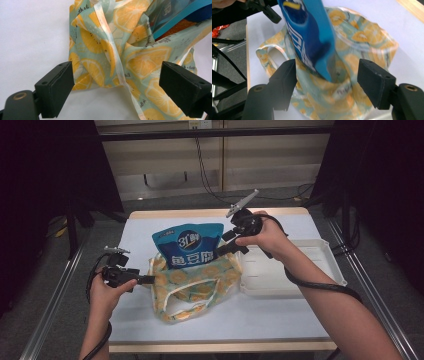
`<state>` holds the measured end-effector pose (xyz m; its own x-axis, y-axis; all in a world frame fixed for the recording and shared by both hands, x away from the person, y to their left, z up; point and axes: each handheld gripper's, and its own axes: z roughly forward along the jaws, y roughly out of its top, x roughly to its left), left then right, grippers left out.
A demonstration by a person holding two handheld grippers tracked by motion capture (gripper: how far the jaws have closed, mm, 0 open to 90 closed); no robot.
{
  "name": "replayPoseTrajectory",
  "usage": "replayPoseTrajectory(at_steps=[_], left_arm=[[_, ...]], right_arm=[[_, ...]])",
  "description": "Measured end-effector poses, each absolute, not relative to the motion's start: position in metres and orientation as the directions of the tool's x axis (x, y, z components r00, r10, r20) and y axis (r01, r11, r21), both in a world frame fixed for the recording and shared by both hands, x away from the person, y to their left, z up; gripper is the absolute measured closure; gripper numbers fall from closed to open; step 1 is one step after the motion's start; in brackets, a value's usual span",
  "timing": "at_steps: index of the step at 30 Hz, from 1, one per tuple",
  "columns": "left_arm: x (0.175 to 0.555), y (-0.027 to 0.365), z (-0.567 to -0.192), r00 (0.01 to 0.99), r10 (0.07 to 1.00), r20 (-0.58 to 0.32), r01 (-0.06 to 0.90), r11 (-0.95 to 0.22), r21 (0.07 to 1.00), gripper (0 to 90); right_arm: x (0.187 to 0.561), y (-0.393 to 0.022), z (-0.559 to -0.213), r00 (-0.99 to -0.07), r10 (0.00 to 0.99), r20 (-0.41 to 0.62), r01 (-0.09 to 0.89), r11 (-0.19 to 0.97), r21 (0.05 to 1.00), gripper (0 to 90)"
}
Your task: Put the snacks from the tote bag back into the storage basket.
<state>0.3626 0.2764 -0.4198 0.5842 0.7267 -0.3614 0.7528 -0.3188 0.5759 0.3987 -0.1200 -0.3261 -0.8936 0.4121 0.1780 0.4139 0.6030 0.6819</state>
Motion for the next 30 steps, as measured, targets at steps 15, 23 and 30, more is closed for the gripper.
replayPoseTrajectory(at_steps=[15,23,30], left_arm=[[0.364,0.275,-0.425,0.586,0.723,-0.368,0.761,-0.333,0.557,13.2],[0.365,0.274,-0.427,0.579,0.723,-0.378,0.768,-0.327,0.551,14.1],[0.366,0.274,-0.429,0.579,0.722,-0.379,0.77,-0.333,0.544,14.3]], right_arm=[[0.415,-0.086,-0.312,-0.926,0.352,0.137,0.35,0.665,0.66,35.9],[0.419,-0.075,-0.3,-0.937,0.33,0.111,0.32,0.688,0.651,41.7],[0.419,-0.061,-0.299,-0.951,0.294,0.095,0.286,0.723,0.629,59.3]])
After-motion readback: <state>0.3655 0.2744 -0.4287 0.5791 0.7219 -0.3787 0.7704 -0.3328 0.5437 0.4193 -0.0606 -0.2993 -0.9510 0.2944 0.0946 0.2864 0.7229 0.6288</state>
